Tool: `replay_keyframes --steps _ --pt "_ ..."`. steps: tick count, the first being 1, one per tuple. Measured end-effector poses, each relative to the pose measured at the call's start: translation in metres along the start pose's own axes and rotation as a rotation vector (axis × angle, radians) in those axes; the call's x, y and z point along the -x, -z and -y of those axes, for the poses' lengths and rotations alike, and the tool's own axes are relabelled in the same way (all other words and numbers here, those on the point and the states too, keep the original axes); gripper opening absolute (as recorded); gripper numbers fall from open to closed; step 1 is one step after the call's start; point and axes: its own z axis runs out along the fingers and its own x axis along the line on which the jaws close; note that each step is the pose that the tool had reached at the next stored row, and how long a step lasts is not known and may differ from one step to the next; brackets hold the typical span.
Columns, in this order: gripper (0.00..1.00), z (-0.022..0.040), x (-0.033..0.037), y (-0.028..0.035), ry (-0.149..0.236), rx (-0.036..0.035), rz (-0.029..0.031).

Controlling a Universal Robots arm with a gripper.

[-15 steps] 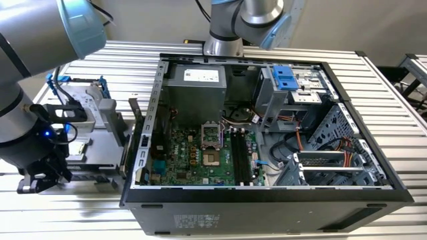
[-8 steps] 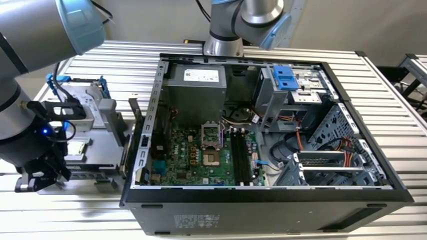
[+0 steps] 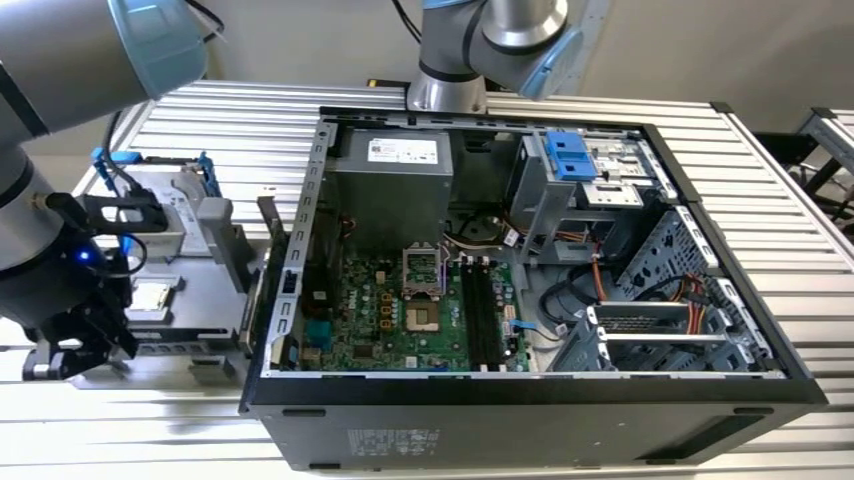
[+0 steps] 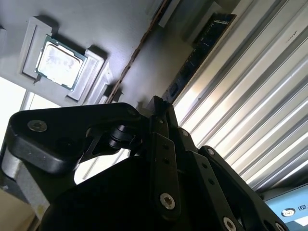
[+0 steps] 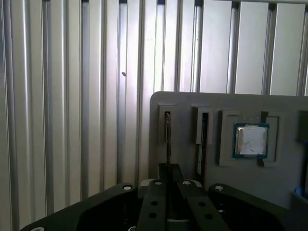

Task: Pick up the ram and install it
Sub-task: 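Pick up the ram and move it above insertion slot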

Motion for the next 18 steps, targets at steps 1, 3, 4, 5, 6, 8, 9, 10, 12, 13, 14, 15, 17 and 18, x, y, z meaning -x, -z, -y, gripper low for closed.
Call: replay_keyframes --steps 1,3,4,5,6,8,9,10,12,13,14,15,17,18 --pt "0.0 0.0 0.0 0.0009 -0.001 -0.0001 0.0001" --pt "0.0 0.0 0.0 0.0027 -0.006 -0.0002 0.0001" --pt "0.0 0.0 0.0001 0.0036 -0.008 -0.0002 0.0001" --pt "0.0 -0.0001 0.0001 0.0044 -0.011 -0.0002 0.0001" --pt "0.0 -0.0002 0.0001 0.0052 -0.014 -0.0003 0.0002" --pt "0.0 -0.0001 0.0001 0.0071 -0.018 -0.0004 0.0002" --pt "0.0 -0.0002 0.0001 0.0081 -0.019 -0.0004 0.0002" --pt "0.0 -0.0002 0.0002 0.0092 -0.02 -0.0004 0.0002" --pt "0.0 -0.0002 0.0002 0.0111 -0.022 -0.0004 0.0002" --pt "0.0 -0.0002 0.0002 0.012 -0.022 -0.0003 0.0002" --pt "0.0 -0.0002 0.0002 0.0128 -0.022 -0.0004 0.0002" --pt "0.0 -0.0002 0.0002 0.0136 -0.022 -0.0004 0.0002" --pt "0.0 -0.0002 0.0002 0.0149 -0.022 -0.0004 0.0002" --pt "0.0 -0.0002 0.0002 0.0155 -0.022 -0.0005 0.0003"
